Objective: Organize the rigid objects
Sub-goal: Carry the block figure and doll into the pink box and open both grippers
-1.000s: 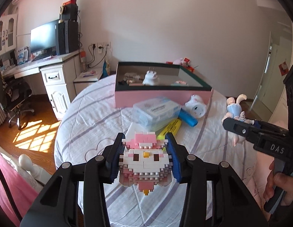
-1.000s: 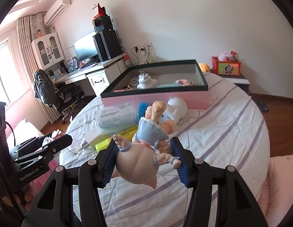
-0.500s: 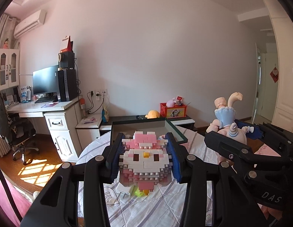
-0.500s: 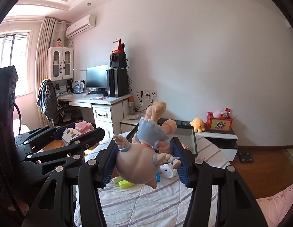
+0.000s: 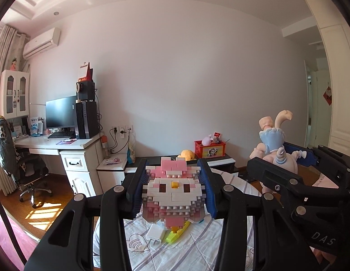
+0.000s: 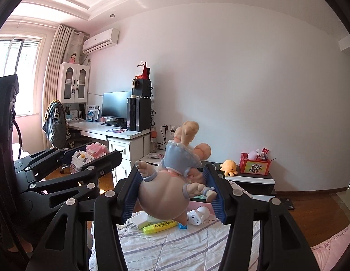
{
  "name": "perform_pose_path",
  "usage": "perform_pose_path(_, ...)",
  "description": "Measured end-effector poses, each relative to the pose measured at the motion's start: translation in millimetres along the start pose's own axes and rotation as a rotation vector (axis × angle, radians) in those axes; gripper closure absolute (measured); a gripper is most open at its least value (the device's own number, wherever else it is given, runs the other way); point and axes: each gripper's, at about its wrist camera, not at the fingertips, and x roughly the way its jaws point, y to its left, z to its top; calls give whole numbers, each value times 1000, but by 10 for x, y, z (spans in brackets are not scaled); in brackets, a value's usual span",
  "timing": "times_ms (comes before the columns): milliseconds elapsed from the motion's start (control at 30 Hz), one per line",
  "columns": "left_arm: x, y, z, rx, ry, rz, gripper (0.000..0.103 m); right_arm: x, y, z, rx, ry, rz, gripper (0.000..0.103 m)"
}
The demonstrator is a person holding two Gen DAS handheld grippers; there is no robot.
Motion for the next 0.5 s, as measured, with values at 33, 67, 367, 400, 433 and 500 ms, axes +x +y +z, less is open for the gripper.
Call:
perform_pose_path(33,-4,4,5,-1,-5,3,59,0,-1,-3,1,-3,2,46)
perform_pose_path(67,-1,6,11,1,-7,8,59,1,2,-2,1,-4,3,46)
perform_pose_path(367,254,6,7,18,20,38,59,243,-58,-13,-4,18,20,46)
perform_pose_path(400,313,6,9,22,26,39,59,287,-75,-11,-4,23,21,46)
perform_pose_path(433,372,-2,11,24,30,43,59,346,-90,-5,-5,28,21,46)
perform_pose_path(500,535,2,25,31,45,49,59,495,-124,13,-6,40,22,46)
